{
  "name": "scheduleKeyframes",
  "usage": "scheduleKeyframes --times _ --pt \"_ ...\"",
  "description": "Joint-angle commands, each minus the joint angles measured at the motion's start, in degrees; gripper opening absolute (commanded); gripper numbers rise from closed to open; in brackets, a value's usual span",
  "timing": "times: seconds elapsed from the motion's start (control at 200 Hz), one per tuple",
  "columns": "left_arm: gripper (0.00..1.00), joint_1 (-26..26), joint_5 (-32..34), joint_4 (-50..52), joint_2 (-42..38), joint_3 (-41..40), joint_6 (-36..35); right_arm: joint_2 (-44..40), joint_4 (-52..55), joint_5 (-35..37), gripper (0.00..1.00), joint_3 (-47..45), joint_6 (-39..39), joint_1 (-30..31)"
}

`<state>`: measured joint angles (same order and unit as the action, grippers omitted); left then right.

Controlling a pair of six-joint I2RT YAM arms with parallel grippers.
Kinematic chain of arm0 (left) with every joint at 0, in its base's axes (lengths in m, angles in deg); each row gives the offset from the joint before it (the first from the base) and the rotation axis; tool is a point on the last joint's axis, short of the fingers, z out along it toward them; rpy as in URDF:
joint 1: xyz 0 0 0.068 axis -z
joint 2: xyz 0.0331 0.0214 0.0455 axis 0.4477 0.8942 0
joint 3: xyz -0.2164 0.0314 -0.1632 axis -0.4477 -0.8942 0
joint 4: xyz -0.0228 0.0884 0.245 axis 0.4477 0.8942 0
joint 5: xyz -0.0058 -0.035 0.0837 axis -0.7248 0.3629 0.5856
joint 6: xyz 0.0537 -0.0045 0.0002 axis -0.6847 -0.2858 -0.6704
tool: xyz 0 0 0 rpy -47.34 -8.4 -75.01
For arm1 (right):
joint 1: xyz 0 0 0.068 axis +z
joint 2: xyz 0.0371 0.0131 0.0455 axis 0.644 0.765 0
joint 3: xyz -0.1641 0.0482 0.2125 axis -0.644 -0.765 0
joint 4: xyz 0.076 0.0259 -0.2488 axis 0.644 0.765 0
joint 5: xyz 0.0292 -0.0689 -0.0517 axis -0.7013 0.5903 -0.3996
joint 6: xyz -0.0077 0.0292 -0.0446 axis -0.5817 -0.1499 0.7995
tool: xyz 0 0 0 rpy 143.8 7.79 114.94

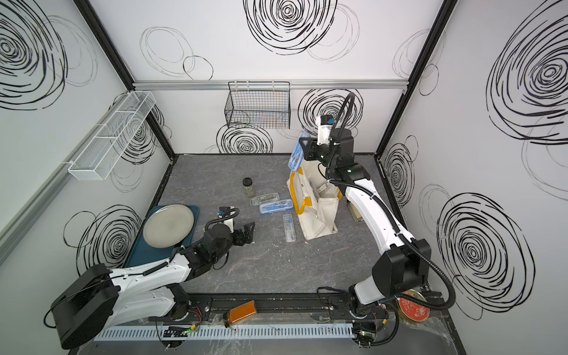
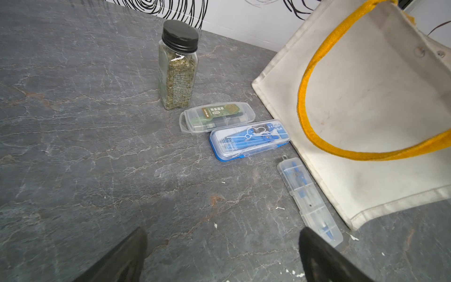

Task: Put the compass set into the canvas bag
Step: Place the compass set in the canvas bag.

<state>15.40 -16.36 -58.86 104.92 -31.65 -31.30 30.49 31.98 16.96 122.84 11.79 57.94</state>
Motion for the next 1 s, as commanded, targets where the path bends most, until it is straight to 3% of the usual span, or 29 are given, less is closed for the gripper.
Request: scheduleKeyframes --times 0.0,0.09,0.185,0.51,0.705,0.996 --pt "0.99 0.27 0.07 -2.64 1.17 1.63 0.36 -1.97 0.77 13.20 0.20 -4.36 3.82 -0.56" --pt "0.99 0.33 0.01 -2.88 2.11 1.97 0.19 -1.88 0.18 20.71 0.20 -8.04 5.55 -0.70" --pt "0.99 0.32 -0.07 -2.84 3.07 2.55 -0.08 -0.08 -0.86 23.32 0.20 -11.24 5.80 -0.75" --pt "0.99 2.27 1.40 2.22 6.47 6.45 0.14 7.46 -0.20 15.81 0.26 -12.87 2.60 -0.51" --pt "0.99 7.39 5.24 8.49 10.20 10.84 -2.18 6.80 -0.58 14.93 0.34 -13.72 1.80 0.03" --pt "0.99 11.22 3.60 10.58 17.35 18.07 -0.96 2.81 -0.37 13.13 0.43 -14.08 1.20 0.97"
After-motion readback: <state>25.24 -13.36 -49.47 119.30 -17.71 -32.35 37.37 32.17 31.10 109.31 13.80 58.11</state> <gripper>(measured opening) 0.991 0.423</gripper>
